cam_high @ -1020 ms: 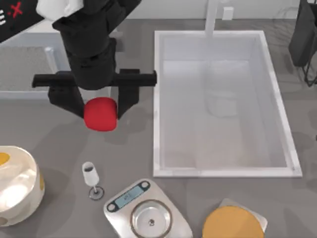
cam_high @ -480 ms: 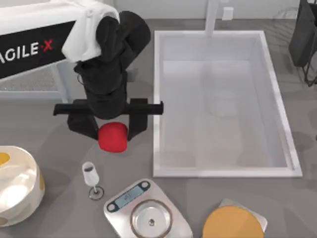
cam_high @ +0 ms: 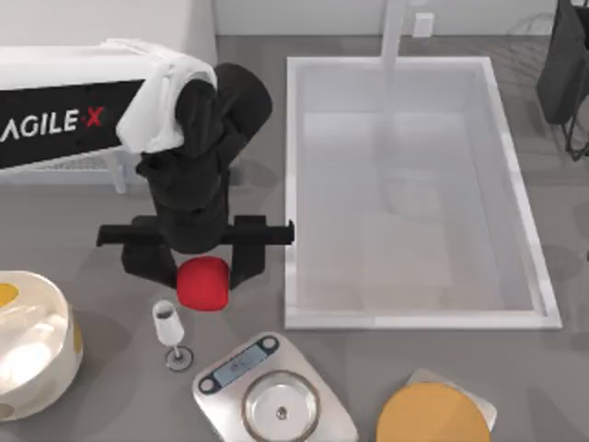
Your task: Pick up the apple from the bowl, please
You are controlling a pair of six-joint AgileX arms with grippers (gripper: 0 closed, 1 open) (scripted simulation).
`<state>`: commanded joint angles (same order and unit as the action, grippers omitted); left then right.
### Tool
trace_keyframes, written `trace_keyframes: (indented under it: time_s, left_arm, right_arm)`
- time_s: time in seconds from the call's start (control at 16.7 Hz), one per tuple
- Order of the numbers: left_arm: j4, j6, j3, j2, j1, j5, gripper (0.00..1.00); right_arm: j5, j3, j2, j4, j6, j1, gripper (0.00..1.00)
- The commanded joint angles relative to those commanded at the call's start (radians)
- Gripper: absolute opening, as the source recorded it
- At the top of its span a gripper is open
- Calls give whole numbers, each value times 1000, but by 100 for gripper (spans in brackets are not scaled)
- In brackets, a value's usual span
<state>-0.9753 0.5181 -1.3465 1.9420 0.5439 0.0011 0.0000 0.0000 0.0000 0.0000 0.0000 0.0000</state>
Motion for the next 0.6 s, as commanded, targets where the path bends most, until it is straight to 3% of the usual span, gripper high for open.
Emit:
trace_keyframes:
  time_s: [0.06,0.6]
  left_arm:
    - [0,0,0,0,0,0,0]
    - [0,0,0,0,0,0,68]
  right_arm:
    - [0,0,0,0,0,0,100]
    - [0,0,0,0,0,0,100]
